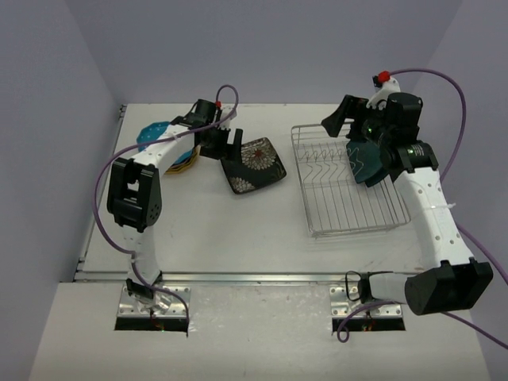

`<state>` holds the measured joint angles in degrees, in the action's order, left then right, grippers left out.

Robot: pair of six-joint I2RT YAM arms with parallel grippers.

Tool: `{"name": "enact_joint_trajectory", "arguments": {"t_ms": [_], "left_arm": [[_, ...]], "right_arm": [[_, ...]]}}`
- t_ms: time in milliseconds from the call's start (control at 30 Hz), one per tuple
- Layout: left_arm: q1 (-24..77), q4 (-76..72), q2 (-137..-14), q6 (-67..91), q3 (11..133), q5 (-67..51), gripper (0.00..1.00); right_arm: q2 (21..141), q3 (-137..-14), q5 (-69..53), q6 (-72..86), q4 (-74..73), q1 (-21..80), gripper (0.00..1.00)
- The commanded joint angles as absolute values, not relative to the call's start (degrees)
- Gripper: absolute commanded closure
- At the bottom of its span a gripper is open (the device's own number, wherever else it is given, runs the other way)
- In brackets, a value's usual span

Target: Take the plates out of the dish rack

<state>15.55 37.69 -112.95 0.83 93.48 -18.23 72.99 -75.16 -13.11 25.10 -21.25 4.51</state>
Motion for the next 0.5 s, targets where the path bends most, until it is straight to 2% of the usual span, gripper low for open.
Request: {"name": "enact_joint_trajectory", "arguments": {"t_ms": [0, 167, 233, 300, 333, 367, 400, 467], "left_arm": [[15.2, 35.7, -110.0, 0.3, 92.4, -17.4, 0.11], [15.2, 35.3, -107.0, 0.3, 92.7, -16.7, 0.11], [15.3, 34.1, -103.6, 0.0, 91.9, -15.5, 0.11], [15.3, 33.0, -100.6, -1.6, 91.6, -13.7, 0.11], [15.3, 32.3, -97.5, -2.6, 91.2, -12.3, 0.11], [15.3, 31.9, -95.1, -3.2, 91.0, -11.4, 0.11], [15.3, 32.0, -93.8, -3.5, 90.9, -11.1, 0.11], [15.5, 33.1, -90.9, -5.2, 90.3, -9.9, 0.11]], "right_arm": [[70.5, -76.8, -11.2, 22.2, -21.3, 4.1, 0.01], [70.7, -77.8, -8.1, 18.9, -21.8, 4.1, 0.01], [72.5, -79.7, -5.0, 13.3, -23.8, 4.1, 0.05], [74.5, -81.5, -2.0, 10.7, -25.4, 4.1, 0.14], [76.2, -82.6, 0.8, 6.4, -26.6, 4.0, 0.25], [77.3, -83.4, 2.4, 3.0, -27.3, 3.9, 0.31], [77.8, -84.0, 3.2, 1.1, -27.9, 3.7, 0.33], [80.8, -86.1, 5.7, -4.0, -30.9, 2.6, 0.43]]}}
